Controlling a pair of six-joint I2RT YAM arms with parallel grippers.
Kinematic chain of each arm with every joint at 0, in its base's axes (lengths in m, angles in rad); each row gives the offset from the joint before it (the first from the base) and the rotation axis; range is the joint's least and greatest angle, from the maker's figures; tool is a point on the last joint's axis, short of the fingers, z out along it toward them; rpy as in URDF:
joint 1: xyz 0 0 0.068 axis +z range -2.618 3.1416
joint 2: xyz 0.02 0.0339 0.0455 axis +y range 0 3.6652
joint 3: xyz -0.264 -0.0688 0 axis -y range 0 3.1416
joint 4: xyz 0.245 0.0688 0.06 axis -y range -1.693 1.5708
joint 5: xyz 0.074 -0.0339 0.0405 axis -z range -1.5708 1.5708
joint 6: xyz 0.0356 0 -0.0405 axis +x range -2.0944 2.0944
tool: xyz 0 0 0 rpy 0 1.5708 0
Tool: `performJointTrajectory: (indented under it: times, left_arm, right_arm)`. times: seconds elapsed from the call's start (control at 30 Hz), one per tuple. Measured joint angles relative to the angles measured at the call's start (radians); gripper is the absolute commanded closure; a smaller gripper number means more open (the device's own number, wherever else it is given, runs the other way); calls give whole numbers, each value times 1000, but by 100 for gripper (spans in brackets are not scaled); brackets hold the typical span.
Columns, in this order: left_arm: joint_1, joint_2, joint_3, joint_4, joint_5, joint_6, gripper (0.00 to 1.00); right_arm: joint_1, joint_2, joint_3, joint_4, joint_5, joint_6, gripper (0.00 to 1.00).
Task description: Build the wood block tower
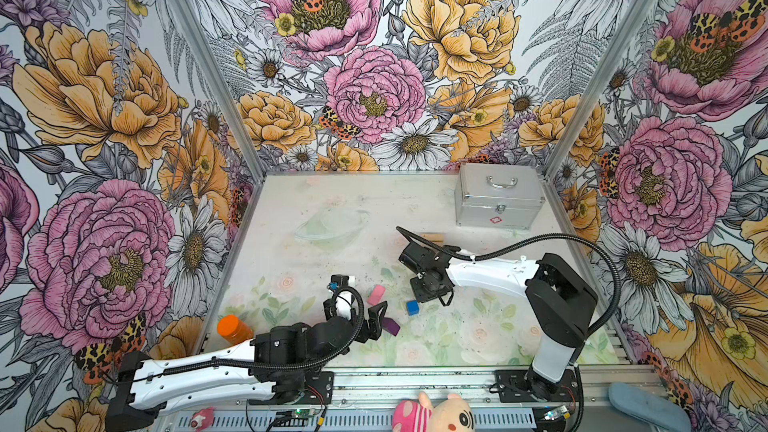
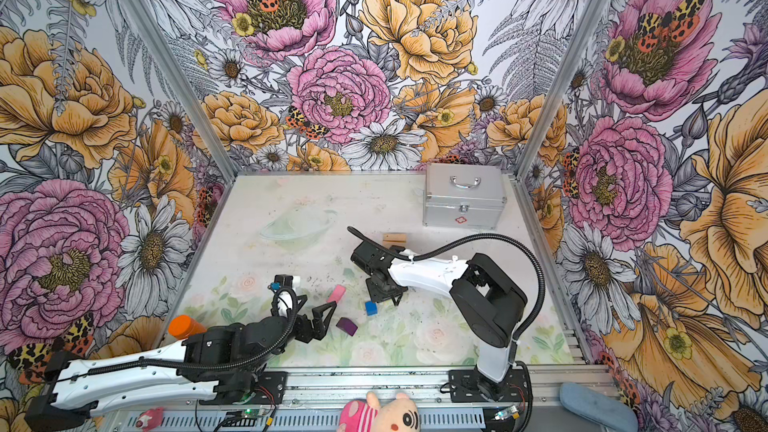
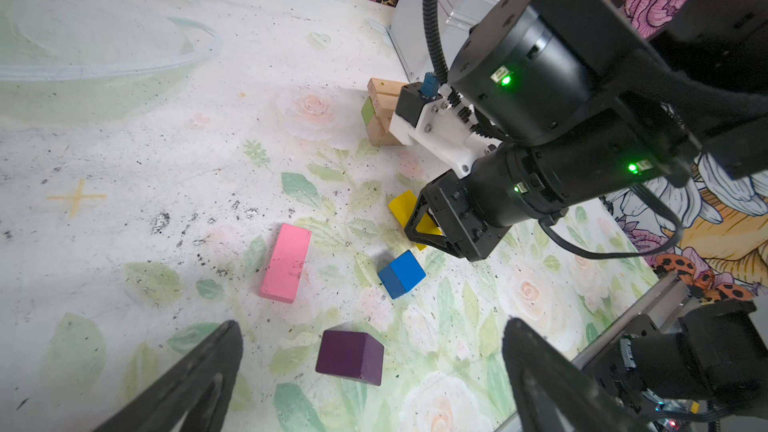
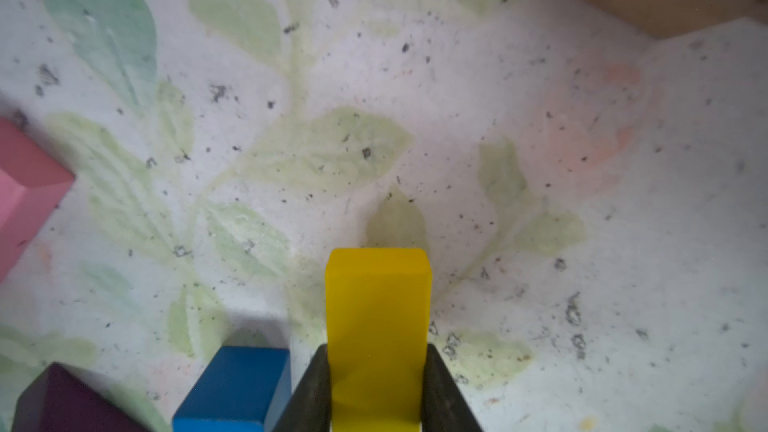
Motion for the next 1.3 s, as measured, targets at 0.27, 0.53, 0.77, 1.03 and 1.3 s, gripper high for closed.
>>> performJointTrajectory:
  times: [0.27,0.53,0.77,1.03,1.3]
  left_arm:
    - [88,2,58,-7,58,68,1]
    - [189,54,122,17,133,146,1]
    - [303,143,150,51,243,217,1]
    - [418,197,175,101,362,277,1]
    - [497,224,175,126,459,302,1]
  right_arm:
    - [-14,-61,119,-74,41,25,71]
    - [-115,-72,224,-106,73,67,71]
    - [-165,-25,303,-128,79,90,71]
    - [-186,88,388,-136,76,92,71]
    - [-218,148,423,-148,75,92,71]
